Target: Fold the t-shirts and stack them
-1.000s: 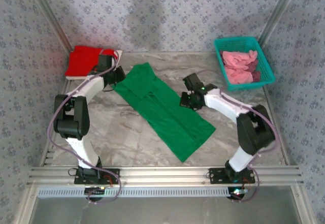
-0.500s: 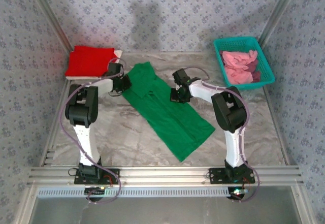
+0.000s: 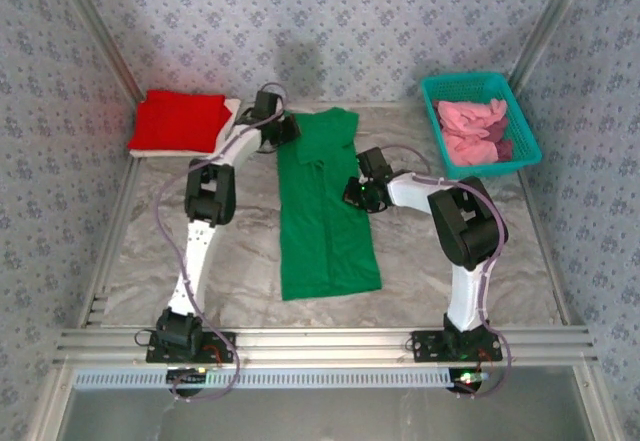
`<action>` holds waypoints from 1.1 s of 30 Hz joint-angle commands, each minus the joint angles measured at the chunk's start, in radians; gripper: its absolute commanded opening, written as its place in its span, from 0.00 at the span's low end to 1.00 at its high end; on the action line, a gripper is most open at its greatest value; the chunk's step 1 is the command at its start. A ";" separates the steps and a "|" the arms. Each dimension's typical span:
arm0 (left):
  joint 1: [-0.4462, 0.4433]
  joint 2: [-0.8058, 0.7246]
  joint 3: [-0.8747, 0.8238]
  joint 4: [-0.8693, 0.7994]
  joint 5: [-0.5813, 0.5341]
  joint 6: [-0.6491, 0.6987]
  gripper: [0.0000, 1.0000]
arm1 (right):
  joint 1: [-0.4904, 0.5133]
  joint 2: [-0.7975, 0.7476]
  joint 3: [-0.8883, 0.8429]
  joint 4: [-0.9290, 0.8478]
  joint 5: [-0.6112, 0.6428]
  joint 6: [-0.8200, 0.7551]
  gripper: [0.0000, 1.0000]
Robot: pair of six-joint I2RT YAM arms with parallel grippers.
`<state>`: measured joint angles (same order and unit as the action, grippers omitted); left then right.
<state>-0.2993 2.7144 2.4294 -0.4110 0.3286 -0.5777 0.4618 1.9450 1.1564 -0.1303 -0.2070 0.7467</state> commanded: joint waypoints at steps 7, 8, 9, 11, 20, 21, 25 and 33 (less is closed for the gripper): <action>0.061 -0.355 -0.350 0.029 -0.077 0.086 0.00 | 0.002 -0.011 0.074 -0.180 0.134 -0.008 0.00; 0.074 -0.467 -0.531 0.145 -0.092 0.066 0.02 | 0.001 -0.020 0.083 -0.195 0.142 -0.026 0.00; 0.083 -0.549 -0.650 0.222 -0.106 0.056 0.04 | -0.001 -0.028 0.090 -0.202 0.147 -0.038 0.00; 0.091 -0.698 -0.843 0.279 -0.123 0.061 0.06 | 0.000 -0.040 0.117 -0.229 0.155 -0.082 0.00; -0.066 -0.791 -1.154 0.269 -0.080 0.056 0.00 | 0.037 0.043 0.257 -0.362 0.261 -0.199 0.00; -0.076 -0.775 -1.159 0.276 -0.080 0.048 0.00 | 0.037 0.056 0.268 -0.358 0.267 -0.207 0.00; -0.105 -0.713 -1.130 0.269 -0.076 0.048 0.00 | 0.040 0.114 0.327 -0.389 0.283 -0.218 0.00; -0.116 -0.599 -1.038 0.225 -0.112 0.047 0.00 | 0.026 0.224 0.406 -0.420 0.282 -0.218 0.00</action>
<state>-0.4129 2.0659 1.3506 -0.1570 0.2390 -0.5243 0.4980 2.1090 1.5249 -0.4965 0.0502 0.5407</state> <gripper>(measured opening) 0.041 0.066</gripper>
